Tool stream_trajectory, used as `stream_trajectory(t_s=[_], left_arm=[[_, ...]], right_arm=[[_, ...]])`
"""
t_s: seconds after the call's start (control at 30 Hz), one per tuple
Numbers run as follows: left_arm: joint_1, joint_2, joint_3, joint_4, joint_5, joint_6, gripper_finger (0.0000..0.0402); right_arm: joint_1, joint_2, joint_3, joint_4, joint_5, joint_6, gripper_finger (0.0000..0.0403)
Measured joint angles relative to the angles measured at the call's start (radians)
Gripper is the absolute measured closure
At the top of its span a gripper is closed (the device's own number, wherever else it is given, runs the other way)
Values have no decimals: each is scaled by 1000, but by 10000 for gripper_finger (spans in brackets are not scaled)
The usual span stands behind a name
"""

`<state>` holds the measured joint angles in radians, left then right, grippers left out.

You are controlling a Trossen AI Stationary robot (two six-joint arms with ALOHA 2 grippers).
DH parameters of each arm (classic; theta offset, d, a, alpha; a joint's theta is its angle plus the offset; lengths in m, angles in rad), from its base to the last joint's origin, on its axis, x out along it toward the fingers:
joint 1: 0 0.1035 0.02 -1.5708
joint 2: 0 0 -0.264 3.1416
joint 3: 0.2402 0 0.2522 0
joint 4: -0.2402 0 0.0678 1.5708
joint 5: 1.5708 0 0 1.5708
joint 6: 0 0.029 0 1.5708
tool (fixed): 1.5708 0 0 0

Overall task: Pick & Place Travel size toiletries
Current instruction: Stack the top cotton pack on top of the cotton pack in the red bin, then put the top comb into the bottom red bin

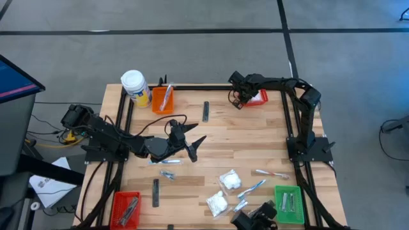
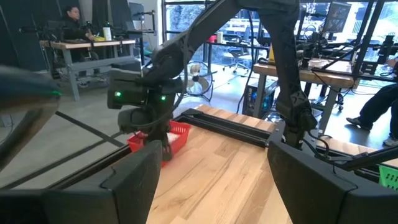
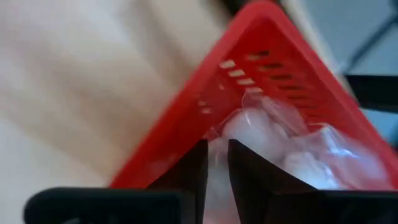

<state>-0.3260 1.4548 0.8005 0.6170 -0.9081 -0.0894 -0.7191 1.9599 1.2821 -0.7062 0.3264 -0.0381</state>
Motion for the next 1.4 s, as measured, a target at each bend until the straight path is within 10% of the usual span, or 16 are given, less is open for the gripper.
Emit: stream_trajectory(t_s=[0.2,0.8,1.4], left_arm=[[0,0,0,-1,0,2,116],[0,0,0,-1,0,2,116],[0,0,0,0,35,-18,116]], right_arm=[[5,9,43,-124,144,70,371],[-2,-187,47,-108,151,24,398],[214,-707,-7,-152,-252,-14,397]])
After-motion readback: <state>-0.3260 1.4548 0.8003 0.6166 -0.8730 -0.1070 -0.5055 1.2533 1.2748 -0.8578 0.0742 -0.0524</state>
